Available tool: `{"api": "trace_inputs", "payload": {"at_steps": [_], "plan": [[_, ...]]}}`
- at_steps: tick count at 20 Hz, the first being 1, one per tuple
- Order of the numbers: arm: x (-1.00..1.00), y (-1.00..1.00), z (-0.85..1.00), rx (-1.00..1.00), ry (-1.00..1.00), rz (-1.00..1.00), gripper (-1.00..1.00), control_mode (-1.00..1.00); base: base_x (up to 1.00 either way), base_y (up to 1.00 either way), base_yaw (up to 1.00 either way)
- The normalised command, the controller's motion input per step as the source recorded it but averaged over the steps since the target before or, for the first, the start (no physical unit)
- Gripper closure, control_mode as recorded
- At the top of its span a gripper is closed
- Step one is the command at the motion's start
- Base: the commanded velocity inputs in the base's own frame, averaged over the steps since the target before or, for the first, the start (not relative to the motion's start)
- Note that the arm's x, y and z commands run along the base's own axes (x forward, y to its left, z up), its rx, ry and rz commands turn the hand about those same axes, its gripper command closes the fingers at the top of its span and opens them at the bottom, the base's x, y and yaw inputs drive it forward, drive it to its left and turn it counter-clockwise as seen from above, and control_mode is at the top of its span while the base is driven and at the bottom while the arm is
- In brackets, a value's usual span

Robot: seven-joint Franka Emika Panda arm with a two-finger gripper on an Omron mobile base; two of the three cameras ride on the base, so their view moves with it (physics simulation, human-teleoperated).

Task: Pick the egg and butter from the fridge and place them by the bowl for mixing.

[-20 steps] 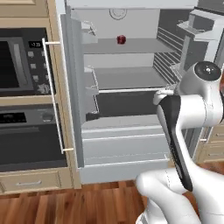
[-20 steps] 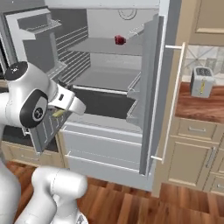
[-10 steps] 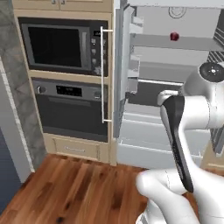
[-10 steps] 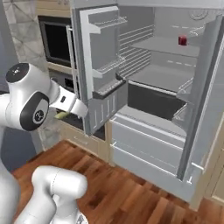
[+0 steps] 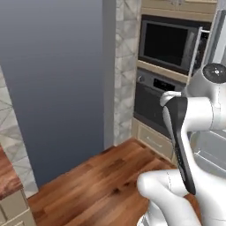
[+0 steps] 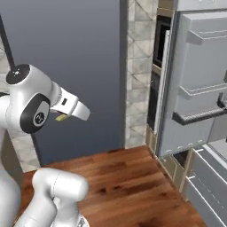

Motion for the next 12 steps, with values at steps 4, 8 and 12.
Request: {"api": "trace_inputs", "payload": {"at_steps": [4, 8, 12], "plan": [[0.0, 0.0, 0.0, 0.0, 0.0, 0.0, 1.0, 1.0, -0.05, 0.0, 1.0], [0.0, 0.0, 0.0, 0.0, 0.0, 0.0, 1.0, 1.0, -0.06, 0.0, 1.0], [0.0, 0.0, 0.0, 0.0, 0.0, 0.0, 1.0, 1.0, -0.02, 0.01, 1.0]]}}
